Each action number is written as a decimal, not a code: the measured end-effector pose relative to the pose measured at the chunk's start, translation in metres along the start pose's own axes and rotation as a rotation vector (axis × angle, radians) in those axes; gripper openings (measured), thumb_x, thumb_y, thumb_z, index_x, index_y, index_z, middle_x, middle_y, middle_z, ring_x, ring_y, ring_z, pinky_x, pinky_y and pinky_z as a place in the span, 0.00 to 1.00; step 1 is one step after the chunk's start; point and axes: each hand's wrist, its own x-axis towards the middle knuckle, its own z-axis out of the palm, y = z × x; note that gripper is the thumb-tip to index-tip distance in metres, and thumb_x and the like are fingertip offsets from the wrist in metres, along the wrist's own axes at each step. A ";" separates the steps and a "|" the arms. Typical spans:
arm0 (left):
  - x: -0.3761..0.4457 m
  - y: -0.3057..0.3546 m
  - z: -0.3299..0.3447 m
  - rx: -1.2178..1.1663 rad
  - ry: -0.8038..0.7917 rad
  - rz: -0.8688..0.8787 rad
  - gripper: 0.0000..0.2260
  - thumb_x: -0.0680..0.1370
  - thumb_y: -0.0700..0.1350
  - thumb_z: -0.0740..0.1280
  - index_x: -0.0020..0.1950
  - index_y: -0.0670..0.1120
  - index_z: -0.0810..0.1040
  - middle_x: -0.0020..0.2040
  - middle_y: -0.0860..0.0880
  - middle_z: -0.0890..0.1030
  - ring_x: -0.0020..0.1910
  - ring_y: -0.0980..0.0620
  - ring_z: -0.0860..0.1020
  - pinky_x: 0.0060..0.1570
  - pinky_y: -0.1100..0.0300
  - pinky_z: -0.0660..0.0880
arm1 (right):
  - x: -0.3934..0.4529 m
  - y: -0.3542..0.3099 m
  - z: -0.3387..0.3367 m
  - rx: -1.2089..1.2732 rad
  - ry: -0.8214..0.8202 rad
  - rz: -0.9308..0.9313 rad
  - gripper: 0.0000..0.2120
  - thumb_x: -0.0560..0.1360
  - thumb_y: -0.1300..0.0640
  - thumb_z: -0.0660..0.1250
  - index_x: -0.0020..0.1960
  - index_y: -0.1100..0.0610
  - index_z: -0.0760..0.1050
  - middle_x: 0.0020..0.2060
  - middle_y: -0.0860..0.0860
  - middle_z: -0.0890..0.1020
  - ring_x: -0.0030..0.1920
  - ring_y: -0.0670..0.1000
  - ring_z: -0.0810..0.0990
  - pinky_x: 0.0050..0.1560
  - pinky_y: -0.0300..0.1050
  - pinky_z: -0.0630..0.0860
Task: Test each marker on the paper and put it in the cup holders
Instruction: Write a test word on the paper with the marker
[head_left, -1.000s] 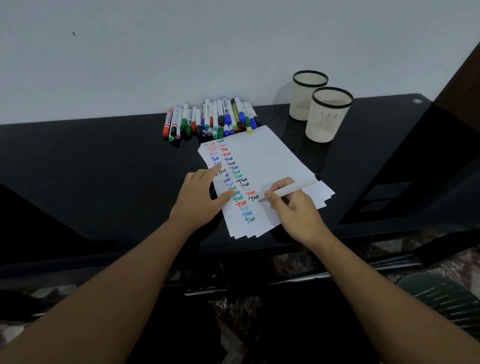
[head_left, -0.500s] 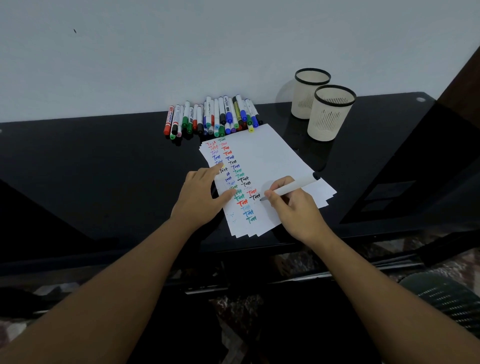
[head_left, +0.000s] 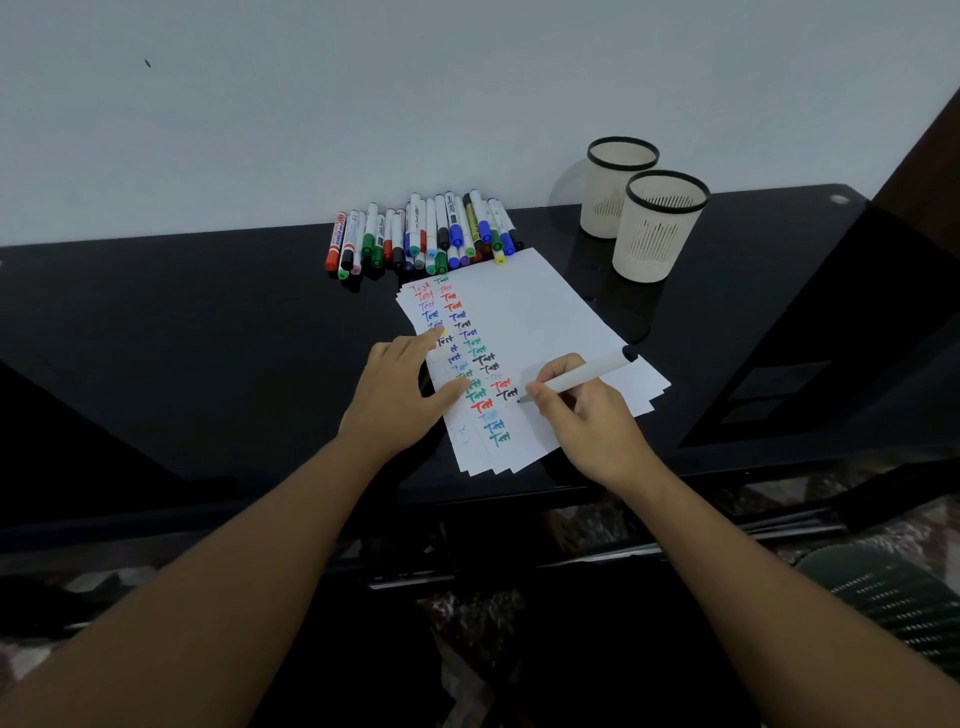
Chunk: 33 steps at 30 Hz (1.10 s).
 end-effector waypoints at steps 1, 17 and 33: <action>0.000 0.000 0.000 -0.001 -0.001 0.000 0.33 0.77 0.61 0.69 0.79 0.53 0.64 0.71 0.54 0.72 0.69 0.52 0.64 0.64 0.57 0.63 | 0.000 0.000 0.000 -0.010 -0.001 -0.004 0.05 0.84 0.47 0.64 0.51 0.47 0.72 0.35 0.47 0.77 0.36 0.46 0.74 0.39 0.42 0.71; 0.000 0.001 0.000 -0.004 -0.005 0.000 0.33 0.78 0.61 0.69 0.79 0.53 0.64 0.71 0.54 0.72 0.69 0.51 0.63 0.66 0.55 0.64 | -0.002 -0.003 -0.001 -0.021 0.039 -0.009 0.06 0.84 0.51 0.63 0.50 0.51 0.71 0.32 0.42 0.75 0.34 0.42 0.73 0.35 0.35 0.68; 0.001 0.001 -0.002 -0.036 -0.022 -0.028 0.34 0.77 0.62 0.69 0.79 0.52 0.63 0.69 0.55 0.73 0.69 0.52 0.63 0.66 0.53 0.66 | 0.002 -0.004 -0.004 0.341 0.152 0.084 0.05 0.83 0.51 0.66 0.51 0.52 0.75 0.39 0.45 0.78 0.42 0.43 0.75 0.46 0.37 0.74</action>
